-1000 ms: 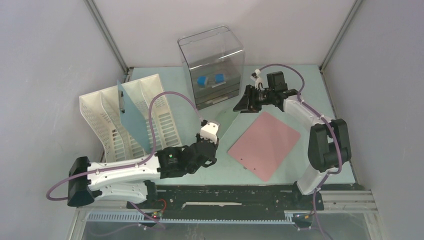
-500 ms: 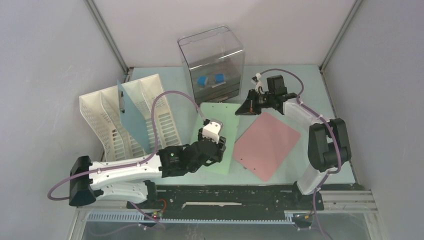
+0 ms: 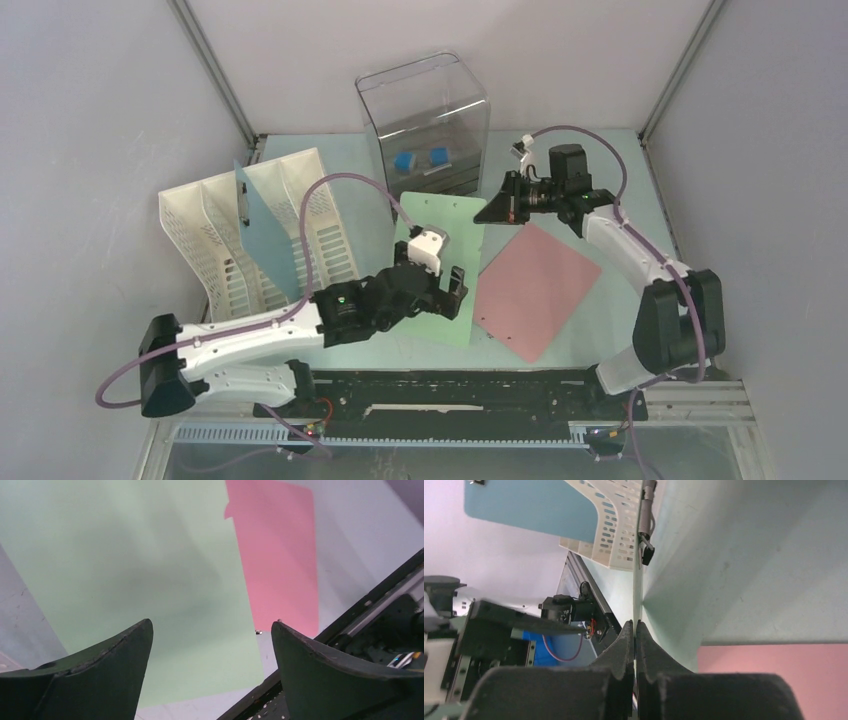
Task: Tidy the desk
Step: Pick up the folder from the center of the board.
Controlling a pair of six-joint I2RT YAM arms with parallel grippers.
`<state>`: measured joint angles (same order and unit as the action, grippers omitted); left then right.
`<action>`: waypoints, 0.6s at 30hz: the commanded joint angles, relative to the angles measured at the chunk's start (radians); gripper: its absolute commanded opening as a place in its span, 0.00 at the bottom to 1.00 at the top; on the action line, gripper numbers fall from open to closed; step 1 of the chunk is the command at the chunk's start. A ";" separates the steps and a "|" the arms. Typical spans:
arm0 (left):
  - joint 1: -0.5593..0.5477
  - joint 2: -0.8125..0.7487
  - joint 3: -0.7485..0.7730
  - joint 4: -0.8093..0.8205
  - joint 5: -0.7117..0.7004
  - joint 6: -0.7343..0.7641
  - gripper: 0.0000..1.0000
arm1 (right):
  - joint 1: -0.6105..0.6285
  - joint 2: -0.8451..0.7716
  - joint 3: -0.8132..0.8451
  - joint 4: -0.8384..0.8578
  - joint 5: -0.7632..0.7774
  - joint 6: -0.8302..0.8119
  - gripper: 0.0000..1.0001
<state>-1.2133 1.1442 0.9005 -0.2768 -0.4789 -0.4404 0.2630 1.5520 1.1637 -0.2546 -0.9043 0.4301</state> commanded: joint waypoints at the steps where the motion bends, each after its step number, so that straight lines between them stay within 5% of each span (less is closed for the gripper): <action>1: 0.078 -0.116 -0.056 0.147 0.134 -0.059 0.95 | -0.003 -0.133 -0.007 0.062 -0.033 -0.066 0.00; 8: 0.101 -0.177 -0.039 0.149 0.096 -0.130 1.00 | -0.008 -0.226 -0.011 0.063 0.005 -0.080 0.00; 18: -0.077 0.275 0.449 -0.323 -0.431 -0.240 1.00 | -0.029 -0.260 -0.039 0.093 0.005 -0.005 0.00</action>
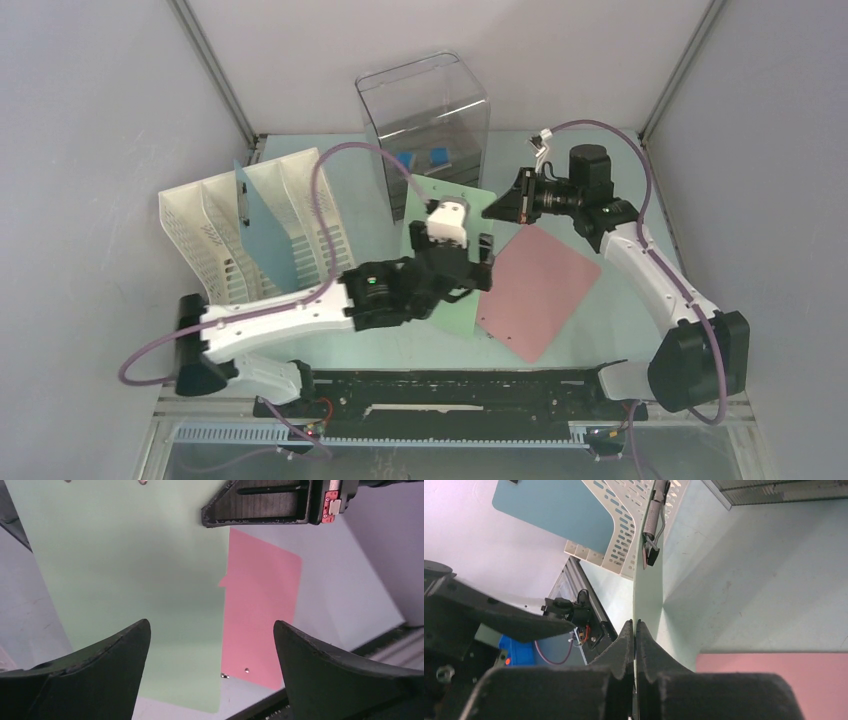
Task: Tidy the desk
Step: Pick up the folder from the center of the board.
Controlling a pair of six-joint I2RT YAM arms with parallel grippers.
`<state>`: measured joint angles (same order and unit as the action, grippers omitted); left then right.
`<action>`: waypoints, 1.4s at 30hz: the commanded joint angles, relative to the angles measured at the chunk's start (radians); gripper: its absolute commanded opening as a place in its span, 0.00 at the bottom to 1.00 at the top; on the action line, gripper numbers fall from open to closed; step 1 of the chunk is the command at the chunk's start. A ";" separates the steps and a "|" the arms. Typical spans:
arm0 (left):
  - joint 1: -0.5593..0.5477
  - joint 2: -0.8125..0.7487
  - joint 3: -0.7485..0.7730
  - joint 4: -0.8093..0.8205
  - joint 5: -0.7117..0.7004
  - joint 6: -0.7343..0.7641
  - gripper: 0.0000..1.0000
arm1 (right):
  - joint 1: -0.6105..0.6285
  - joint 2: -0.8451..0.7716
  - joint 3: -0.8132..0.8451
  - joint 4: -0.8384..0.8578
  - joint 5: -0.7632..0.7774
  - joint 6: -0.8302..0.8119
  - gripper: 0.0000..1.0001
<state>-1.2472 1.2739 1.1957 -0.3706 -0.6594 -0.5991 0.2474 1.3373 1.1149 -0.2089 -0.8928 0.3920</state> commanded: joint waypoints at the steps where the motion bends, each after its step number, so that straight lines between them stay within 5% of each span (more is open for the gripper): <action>1: -0.051 0.189 0.198 -0.282 -0.277 -0.091 0.99 | -0.015 -0.049 0.007 0.053 -0.009 0.037 0.00; 12: -0.066 0.467 0.423 -0.422 -0.435 -0.057 0.71 | -0.032 -0.060 -0.004 0.072 -0.039 0.073 0.00; 25: -0.058 0.578 0.475 -0.493 -0.547 -0.065 0.66 | -0.039 -0.027 -0.022 0.134 -0.124 0.186 0.00; 29: -0.054 0.584 0.472 -0.499 -0.561 -0.069 0.53 | -0.038 -0.027 -0.021 0.138 -0.134 0.192 0.00; 39: -0.053 0.558 0.470 -0.547 -0.593 -0.061 0.02 | -0.036 -0.009 -0.021 0.172 -0.190 0.229 0.00; 42: -0.055 0.522 0.445 -0.552 -0.610 -0.070 0.00 | -0.037 0.000 -0.022 0.193 -0.219 0.246 0.00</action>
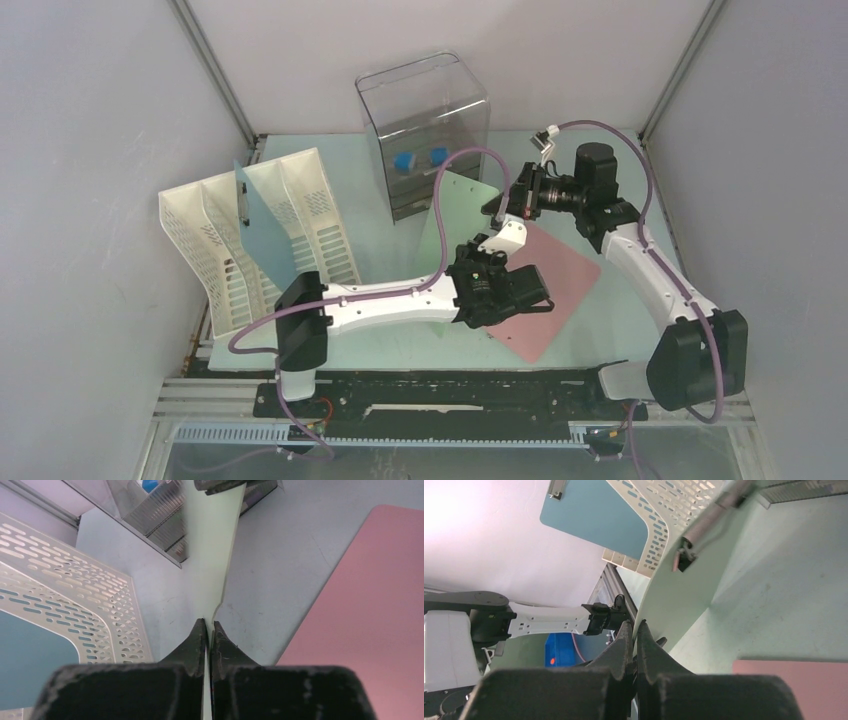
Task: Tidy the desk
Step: Pick up the folder from the center of the board.
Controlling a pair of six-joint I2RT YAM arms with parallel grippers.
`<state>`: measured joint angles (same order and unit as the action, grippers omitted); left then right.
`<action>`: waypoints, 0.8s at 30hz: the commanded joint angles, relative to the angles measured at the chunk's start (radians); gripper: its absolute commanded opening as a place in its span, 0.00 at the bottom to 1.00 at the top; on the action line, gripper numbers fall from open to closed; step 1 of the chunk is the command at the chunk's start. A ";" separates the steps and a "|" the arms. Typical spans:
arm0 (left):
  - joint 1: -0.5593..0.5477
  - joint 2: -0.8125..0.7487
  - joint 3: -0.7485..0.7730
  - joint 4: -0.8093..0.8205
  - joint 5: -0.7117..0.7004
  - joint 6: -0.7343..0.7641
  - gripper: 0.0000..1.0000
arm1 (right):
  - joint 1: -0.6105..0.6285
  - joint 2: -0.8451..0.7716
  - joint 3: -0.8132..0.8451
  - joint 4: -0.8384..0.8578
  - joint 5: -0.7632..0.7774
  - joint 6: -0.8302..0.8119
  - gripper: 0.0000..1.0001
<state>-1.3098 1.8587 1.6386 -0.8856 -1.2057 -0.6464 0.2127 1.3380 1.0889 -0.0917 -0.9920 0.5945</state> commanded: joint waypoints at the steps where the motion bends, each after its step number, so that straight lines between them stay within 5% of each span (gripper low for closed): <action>1: 0.006 -0.078 -0.012 -0.036 -0.073 -0.024 0.00 | -0.001 0.002 0.005 0.082 -0.133 0.050 0.00; 13: -0.013 -0.285 -0.192 0.041 -0.144 0.021 0.00 | 0.005 0.009 0.005 0.209 -0.265 0.106 0.80; 24: -0.013 -0.705 -0.529 0.379 0.127 0.184 0.00 | -0.027 -0.018 0.004 0.227 -0.294 0.090 0.99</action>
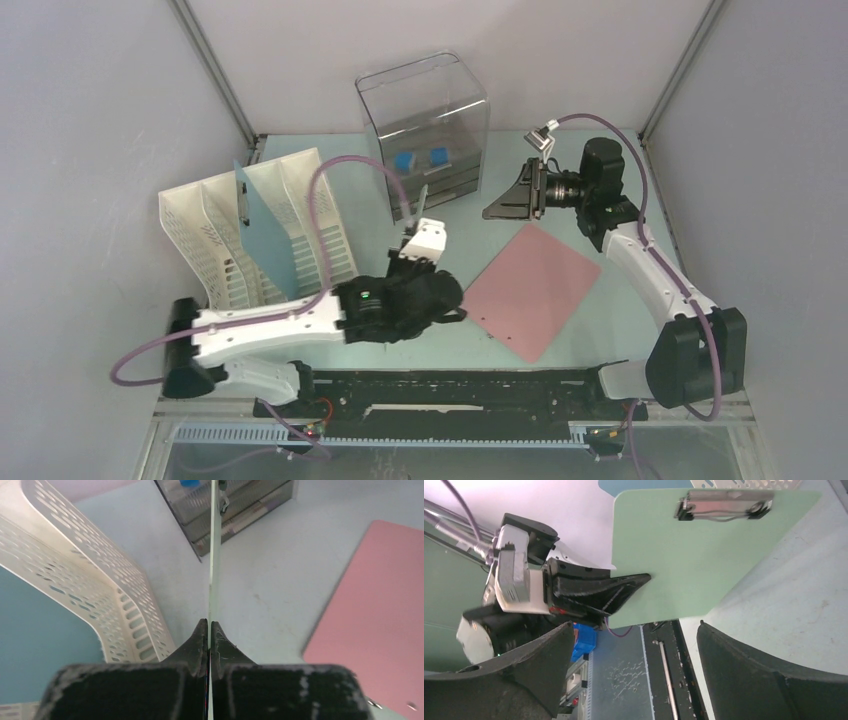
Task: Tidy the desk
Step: Pick up the folder from the center of the board, then place the folder in the storage box.
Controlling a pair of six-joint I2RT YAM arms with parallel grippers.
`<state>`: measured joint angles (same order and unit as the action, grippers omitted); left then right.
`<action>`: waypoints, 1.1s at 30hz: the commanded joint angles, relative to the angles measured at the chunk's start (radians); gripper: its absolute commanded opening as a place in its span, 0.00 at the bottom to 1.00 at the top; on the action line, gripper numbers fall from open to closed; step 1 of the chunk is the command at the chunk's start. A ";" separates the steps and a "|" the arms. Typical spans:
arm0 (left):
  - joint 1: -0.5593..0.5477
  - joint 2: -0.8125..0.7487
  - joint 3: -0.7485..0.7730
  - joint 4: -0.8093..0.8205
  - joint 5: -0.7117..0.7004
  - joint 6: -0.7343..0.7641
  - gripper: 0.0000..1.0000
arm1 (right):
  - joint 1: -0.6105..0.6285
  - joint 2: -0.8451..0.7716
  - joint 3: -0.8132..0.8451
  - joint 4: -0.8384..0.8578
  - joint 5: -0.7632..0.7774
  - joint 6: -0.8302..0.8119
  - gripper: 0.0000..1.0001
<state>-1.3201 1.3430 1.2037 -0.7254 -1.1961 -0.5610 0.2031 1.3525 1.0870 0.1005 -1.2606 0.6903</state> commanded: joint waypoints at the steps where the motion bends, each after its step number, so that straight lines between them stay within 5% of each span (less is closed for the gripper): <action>1: -0.003 -0.247 -0.141 0.299 0.170 0.139 0.00 | -0.021 -0.033 0.006 0.035 -0.026 -0.008 0.99; 5: 0.001 -0.457 -0.288 0.447 0.287 0.238 0.00 | -0.033 -0.035 0.007 0.032 -0.025 -0.015 1.00; 11: 0.006 -0.646 -0.311 0.380 0.255 0.300 0.00 | -0.047 -0.034 0.006 0.024 -0.022 -0.028 1.00; 21: 0.006 -0.778 -0.254 0.227 0.093 0.375 0.00 | -0.054 -0.021 0.006 0.011 -0.019 -0.043 1.00; 33: 0.034 -0.889 -0.246 0.283 -0.030 0.546 0.00 | -0.053 -0.009 0.007 0.003 -0.016 -0.056 1.00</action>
<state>-1.3109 0.4858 0.9382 -0.5152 -1.1389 -0.1158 0.1520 1.3521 1.0870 0.0975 -1.2663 0.6594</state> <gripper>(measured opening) 0.003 0.993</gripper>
